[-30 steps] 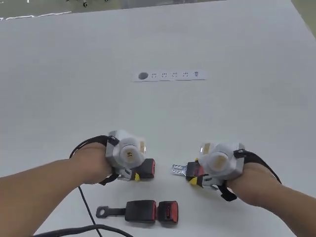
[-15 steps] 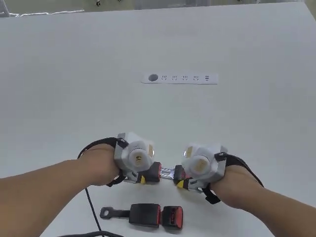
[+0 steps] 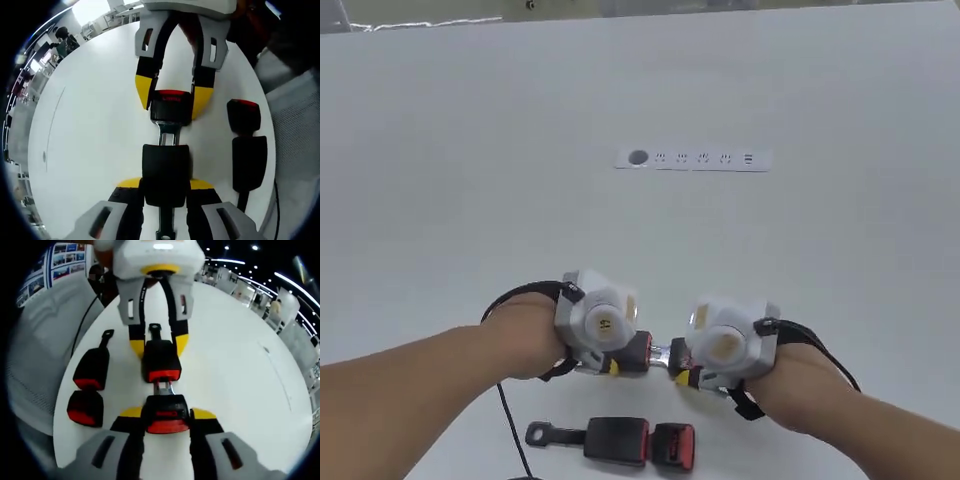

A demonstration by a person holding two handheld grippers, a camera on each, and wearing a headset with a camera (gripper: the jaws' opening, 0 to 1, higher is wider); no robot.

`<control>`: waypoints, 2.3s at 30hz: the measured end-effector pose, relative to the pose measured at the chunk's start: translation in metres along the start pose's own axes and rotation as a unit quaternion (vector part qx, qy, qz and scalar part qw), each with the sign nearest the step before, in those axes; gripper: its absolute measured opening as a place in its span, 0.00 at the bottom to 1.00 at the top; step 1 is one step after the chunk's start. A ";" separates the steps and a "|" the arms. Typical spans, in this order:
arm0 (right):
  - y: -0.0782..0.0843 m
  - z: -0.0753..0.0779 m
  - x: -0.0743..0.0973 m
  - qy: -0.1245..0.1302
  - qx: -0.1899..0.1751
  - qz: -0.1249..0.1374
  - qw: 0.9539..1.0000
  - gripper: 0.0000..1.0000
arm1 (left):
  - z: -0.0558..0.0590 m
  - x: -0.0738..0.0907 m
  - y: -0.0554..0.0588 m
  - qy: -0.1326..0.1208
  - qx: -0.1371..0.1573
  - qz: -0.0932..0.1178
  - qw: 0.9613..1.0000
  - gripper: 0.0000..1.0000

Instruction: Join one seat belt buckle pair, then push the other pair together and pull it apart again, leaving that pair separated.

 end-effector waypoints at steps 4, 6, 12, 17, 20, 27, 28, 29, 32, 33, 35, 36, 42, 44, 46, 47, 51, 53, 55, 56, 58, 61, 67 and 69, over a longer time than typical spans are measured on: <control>0.000 0.000 -0.002 -0.001 0.000 0.006 1.000 0.33 | 0.000 0.000 0.001 0.000 -0.002 0.007 1.000 0.32; 0.000 0.000 -0.002 -0.004 -0.001 0.009 1.000 0.32 | 0.000 0.000 0.001 -0.001 -0.004 0.011 1.000 0.32; -0.004 0.000 -0.005 -0.012 0.000 0.014 1.000 0.31 | 0.000 0.000 0.001 0.001 -0.004 0.015 1.000 0.32; -0.008 -0.001 -0.008 -0.011 0.000 0.023 1.000 0.31 | 0.000 -0.001 0.001 0.002 -0.007 0.011 1.000 0.32; -0.015 -0.004 -0.012 -0.008 0.003 0.021 1.000 0.31 | 0.000 -0.001 0.001 0.004 -0.011 0.010 1.000 0.32; -0.013 -0.004 -0.012 -0.014 0.003 0.026 1.000 0.31 | 0.000 -0.002 0.000 0.004 -0.010 0.006 1.000 0.32; -0.012 -0.004 -0.012 -0.014 0.003 0.026 1.000 0.32 | 0.000 -0.002 0.000 0.004 -0.010 0.007 1.000 0.32; -0.012 -0.004 -0.012 -0.015 0.002 0.027 1.000 0.32 | 0.001 -0.002 0.000 0.003 -0.010 0.007 1.000 0.32; -0.011 -0.004 -0.012 -0.014 0.001 0.030 0.999 0.32 | 0.001 -0.001 0.000 0.002 -0.011 0.009 1.000 0.32; -0.011 -0.004 -0.012 -0.014 0.000 0.030 0.999 0.32 | 0.001 -0.002 0.000 0.002 -0.010 0.009 1.000 0.32; -0.011 -0.004 -0.012 -0.013 -0.001 0.030 0.999 0.32 | 0.001 -0.001 0.000 0.002 -0.010 0.011 1.000 0.33; -0.011 -0.004 -0.011 -0.012 -0.001 0.031 0.999 0.32 | 0.001 -0.001 0.000 0.002 -0.011 0.013 1.000 0.33; -0.009 -0.004 -0.009 -0.008 0.000 0.033 0.999 0.33 | 0.000 -0.001 0.000 0.003 -0.013 0.016 1.000 0.33; -0.007 -0.004 -0.007 -0.005 -0.001 0.034 0.999 0.33 | 0.000 -0.001 0.001 0.005 -0.011 0.017 1.000 0.33; -0.001 -0.001 -0.003 -0.004 -0.008 0.027 1.000 0.33 | -0.001 -0.001 0.001 0.006 0.000 0.022 1.000 0.33; 0.001 0.001 -0.001 -0.004 -0.009 0.028 1.000 0.33 | -0.001 0.000 0.001 0.007 0.002 0.025 1.000 0.33; 0.002 0.000 0.001 -0.005 -0.008 0.026 1.000 0.34 | 0.000 -0.001 0.000 0.006 -0.012 0.022 1.000 0.33; 0.004 0.000 0.002 -0.003 0.000 0.023 1.000 0.34 | 0.000 -0.001 0.001 0.005 -0.011 0.022 1.000 0.33; 0.009 0.002 0.006 -0.001 -0.005 0.019 1.000 0.34 | 0.000 -0.001 0.001 0.004 -0.011 0.021 1.000 0.33; 0.013 0.004 0.008 0.001 -0.008 0.017 1.000 0.34 | 0.000 -0.001 0.001 0.004 -0.011 0.020 1.000 0.33; 0.021 0.008 0.015 0.007 -0.012 0.014 1.000 0.35 | 0.001 -0.001 0.000 0.004 -0.011 0.018 1.000 0.33; 0.034 0.011 0.024 0.012 -0.017 0.006 1.000 0.35 | 0.001 -0.001 0.000 0.003 -0.010 0.017 1.000 0.33; 0.061 0.012 0.049 0.028 -0.032 -0.007 0.999 0.35 | 0.001 0.000 0.000 -0.003 -0.005 0.014 1.000 0.33; 0.068 0.011 0.055 0.032 -0.036 -0.010 0.999 0.35 | 0.002 0.000 -0.001 -0.006 -0.009 0.011 1.000 0.33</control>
Point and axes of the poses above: the centre of the closed fingertips' face, and the gripper's own axes: x roughly backward along the fingers, z roughly to its right, y roughly out of its underside, the point moved 3 cm from there along x, roughly backward along the fingers, and after that the axes turned 12 degrees about y, right-handed, at the moved point
